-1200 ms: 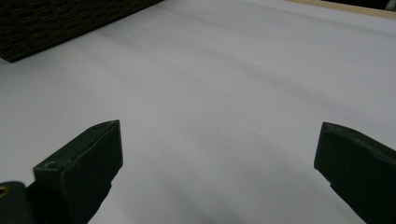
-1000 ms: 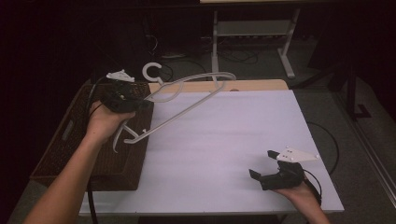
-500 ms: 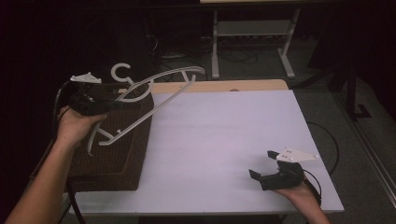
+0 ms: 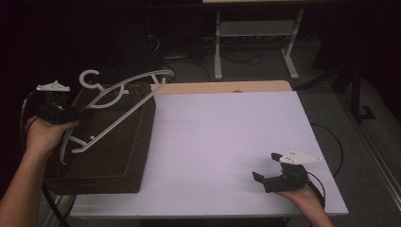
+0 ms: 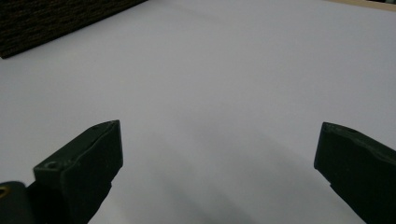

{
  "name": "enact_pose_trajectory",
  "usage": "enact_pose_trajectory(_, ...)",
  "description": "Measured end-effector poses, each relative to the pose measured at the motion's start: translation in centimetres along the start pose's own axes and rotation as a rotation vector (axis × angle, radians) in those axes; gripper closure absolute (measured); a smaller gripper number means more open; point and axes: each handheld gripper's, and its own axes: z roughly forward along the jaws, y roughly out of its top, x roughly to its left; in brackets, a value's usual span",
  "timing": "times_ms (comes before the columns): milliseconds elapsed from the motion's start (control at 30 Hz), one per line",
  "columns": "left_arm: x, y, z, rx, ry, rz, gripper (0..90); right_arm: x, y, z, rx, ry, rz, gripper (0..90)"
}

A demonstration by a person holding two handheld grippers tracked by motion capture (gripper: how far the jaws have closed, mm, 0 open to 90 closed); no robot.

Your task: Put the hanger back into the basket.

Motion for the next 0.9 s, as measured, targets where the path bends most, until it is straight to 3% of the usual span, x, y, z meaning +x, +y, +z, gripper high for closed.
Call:
enact_pose_trajectory(467, 3.9, -3.6, -0.8, 0.041, 0.080, -0.060, 81.5, -0.1, -0.1, 0.1, 0.002, -0.007, 0.002, 0.7)
enact_pose_trajectory(900, 4.9, -4.9, -0.8, 0.104, 0.114, -0.047, 81.5, -0.1, -0.1, 0.1, 0.003, -0.009, 0.003, 0.7)
